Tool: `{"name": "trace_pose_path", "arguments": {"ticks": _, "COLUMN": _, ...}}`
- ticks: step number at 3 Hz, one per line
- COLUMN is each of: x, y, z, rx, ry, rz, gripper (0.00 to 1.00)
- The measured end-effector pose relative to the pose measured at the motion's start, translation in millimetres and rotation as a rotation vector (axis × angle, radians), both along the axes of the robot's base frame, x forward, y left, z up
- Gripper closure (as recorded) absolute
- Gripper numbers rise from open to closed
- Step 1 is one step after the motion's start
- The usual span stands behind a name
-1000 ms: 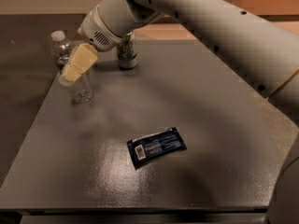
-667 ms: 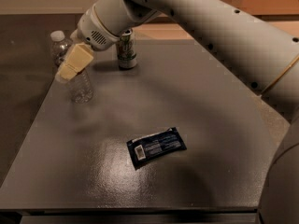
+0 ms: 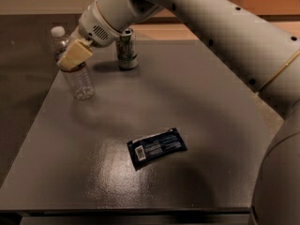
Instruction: Pick water bottle
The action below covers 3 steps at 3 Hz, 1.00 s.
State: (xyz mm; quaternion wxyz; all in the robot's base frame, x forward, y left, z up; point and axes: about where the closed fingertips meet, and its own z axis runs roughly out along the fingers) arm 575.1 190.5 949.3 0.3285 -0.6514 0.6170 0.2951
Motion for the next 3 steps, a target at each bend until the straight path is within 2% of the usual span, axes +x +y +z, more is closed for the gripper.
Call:
{"name": "trace_pose_path", "arguments": {"ticks": 1, "x": 2, "y": -5, "z": 20, "rx": 0.016, "ry": 0.0, "rz": 0.02, "gripper": 0.9}}
{"name": "trace_pose_path", "arguments": {"ticks": 2, "x": 5, "y": -12, "z": 53, "rx": 0.012, "ry": -0.016, "rz": 0.046, "gripper": 1.0}}
{"name": "trace_pose_path", "arguments": {"ticks": 3, "x": 10, "y": -30, "z": 116, "rx": 0.023, "ry": -0.054, "rz": 0.082, "gripper": 1.0}}
